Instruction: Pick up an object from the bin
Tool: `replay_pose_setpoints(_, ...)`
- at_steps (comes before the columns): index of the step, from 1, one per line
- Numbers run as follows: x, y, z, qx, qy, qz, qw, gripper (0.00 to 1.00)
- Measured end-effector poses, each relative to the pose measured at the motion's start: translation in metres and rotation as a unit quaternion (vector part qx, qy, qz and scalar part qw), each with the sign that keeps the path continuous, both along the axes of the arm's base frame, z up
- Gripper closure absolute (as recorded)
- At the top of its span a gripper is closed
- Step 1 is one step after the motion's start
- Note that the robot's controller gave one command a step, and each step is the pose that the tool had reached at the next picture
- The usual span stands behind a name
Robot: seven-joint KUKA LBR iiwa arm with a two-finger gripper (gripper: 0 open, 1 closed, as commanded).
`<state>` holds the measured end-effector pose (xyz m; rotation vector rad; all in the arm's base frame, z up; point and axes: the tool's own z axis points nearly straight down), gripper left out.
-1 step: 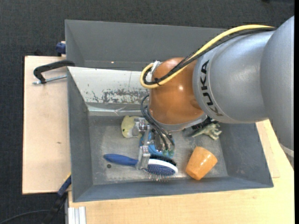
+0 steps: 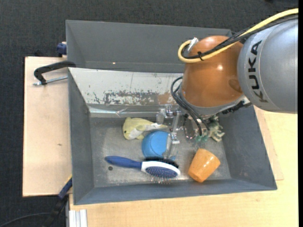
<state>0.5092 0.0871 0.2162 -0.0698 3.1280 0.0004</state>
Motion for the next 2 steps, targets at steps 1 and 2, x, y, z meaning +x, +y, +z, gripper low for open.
replay_pose_setpoints(1,-0.0046,0.0205,-0.1310,-0.001,0.0117,0.130,0.9914,0.00)
replay_pose_setpoints(2,-0.0023,0.0191,-0.1271,-0.002,0.0078,0.129,0.9916,1.00)
